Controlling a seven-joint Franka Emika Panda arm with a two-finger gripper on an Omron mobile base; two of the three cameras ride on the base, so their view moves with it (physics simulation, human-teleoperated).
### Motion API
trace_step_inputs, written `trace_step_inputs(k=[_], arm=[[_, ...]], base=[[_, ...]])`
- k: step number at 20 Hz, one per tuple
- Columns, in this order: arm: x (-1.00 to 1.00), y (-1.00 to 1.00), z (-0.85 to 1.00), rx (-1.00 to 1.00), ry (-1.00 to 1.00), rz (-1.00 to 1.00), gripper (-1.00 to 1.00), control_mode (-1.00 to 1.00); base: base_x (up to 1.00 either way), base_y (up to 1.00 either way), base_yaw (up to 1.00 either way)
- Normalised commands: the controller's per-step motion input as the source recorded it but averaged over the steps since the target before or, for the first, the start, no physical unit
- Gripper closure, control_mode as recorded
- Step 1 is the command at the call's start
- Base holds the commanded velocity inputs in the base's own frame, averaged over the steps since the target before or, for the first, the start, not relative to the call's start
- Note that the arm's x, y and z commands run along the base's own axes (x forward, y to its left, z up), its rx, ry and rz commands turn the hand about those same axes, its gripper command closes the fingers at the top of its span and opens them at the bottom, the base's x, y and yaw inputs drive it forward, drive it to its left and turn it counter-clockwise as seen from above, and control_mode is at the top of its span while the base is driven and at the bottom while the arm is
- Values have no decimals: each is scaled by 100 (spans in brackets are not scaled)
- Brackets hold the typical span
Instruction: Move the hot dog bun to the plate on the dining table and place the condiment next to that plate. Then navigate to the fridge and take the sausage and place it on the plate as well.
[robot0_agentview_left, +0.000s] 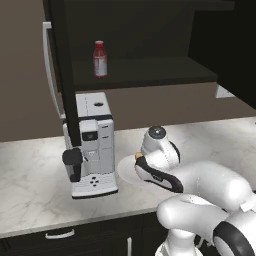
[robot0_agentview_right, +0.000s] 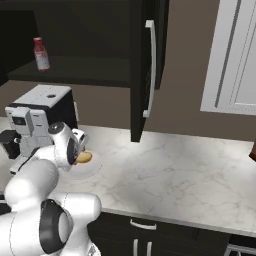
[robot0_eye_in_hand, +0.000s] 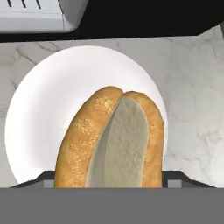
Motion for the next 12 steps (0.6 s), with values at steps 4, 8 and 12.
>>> trace_step_inputs(k=[4, 8, 12], arm=[[-13, -35, 76, 11, 0, -9, 100, -100], [-30, -22, 71, 5, 0, -20, 100, -100], [-36, -18, 76, 12, 1, -32, 100, -100]], base=[[0, 0, 0], [0, 0, 0], [0, 0, 0]])
